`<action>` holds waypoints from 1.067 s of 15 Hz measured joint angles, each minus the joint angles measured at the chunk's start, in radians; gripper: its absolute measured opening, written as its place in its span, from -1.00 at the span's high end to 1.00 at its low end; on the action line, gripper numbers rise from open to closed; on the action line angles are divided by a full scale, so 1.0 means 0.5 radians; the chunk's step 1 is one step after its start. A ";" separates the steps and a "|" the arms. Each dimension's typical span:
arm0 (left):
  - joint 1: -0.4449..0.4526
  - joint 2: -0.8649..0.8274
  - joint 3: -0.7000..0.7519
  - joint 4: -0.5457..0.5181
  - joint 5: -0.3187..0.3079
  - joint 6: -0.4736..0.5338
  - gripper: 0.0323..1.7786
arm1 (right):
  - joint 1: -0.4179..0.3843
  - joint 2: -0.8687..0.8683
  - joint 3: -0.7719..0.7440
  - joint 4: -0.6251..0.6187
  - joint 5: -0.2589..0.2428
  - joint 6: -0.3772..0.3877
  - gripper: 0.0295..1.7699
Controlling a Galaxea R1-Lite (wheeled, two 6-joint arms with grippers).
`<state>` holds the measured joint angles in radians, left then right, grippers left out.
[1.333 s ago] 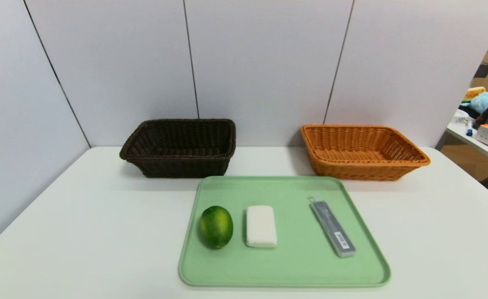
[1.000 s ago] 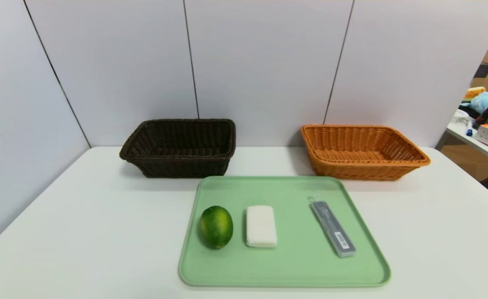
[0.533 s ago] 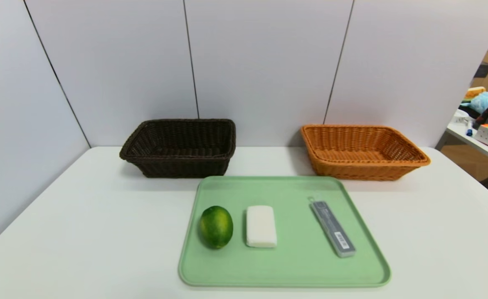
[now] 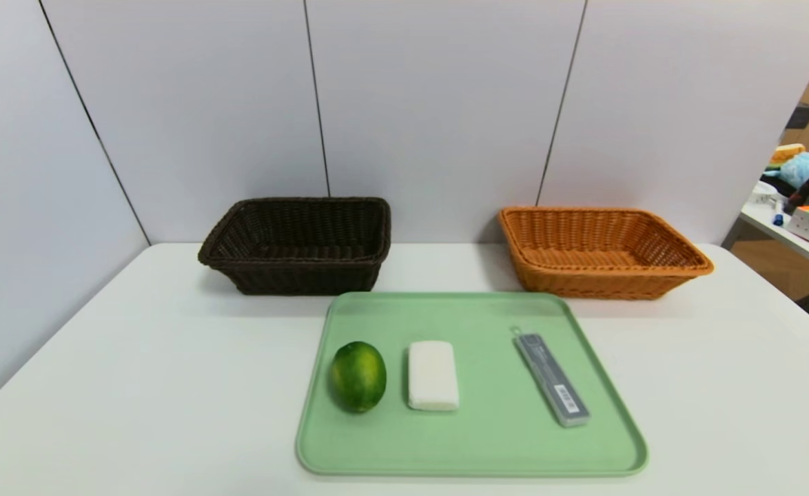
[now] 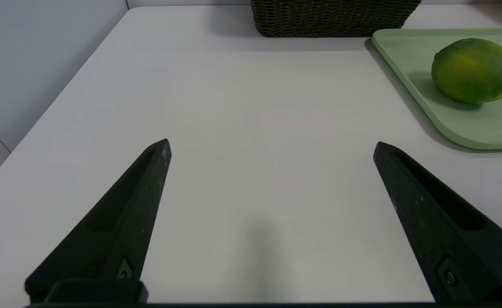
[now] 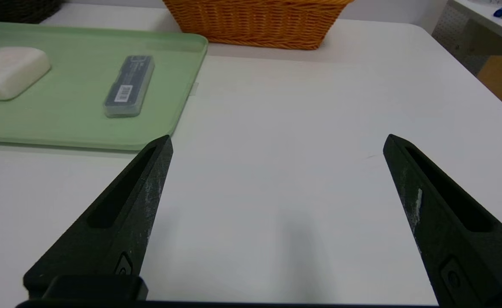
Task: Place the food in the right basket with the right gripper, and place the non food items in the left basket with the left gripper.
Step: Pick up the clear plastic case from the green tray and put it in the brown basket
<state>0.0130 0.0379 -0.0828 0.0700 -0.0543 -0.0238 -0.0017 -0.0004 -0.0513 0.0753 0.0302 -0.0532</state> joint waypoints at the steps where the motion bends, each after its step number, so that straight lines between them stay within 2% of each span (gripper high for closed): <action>1: 0.000 0.035 -0.047 0.034 -0.016 -0.004 -0.90 | 0.000 0.009 -0.064 0.011 0.032 0.024 -0.92; 5: -0.002 0.288 -0.223 0.054 -0.070 -0.018 -0.90 | 0.006 0.215 -0.354 0.156 0.174 0.096 -0.92; 9: -0.003 0.718 -0.486 0.056 -0.091 -0.066 -0.90 | 0.058 0.598 -0.562 0.158 0.222 0.103 -0.92; 12: -0.004 1.109 -0.753 0.056 -0.223 -0.163 -0.90 | 0.091 0.949 -0.715 0.153 0.245 0.103 -0.92; 14: -0.005 1.354 -0.910 0.064 -0.325 -0.189 -0.90 | 0.100 1.173 -0.805 0.151 0.326 0.103 -0.92; 16: -0.008 1.566 -1.029 0.066 -0.372 -0.190 -0.90 | 0.105 1.365 -0.873 0.151 0.440 0.103 -0.92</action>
<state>0.0089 0.8206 -0.5970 0.1030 -0.2404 -0.1187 0.0509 0.6821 -0.4877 0.1509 0.2504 -0.0017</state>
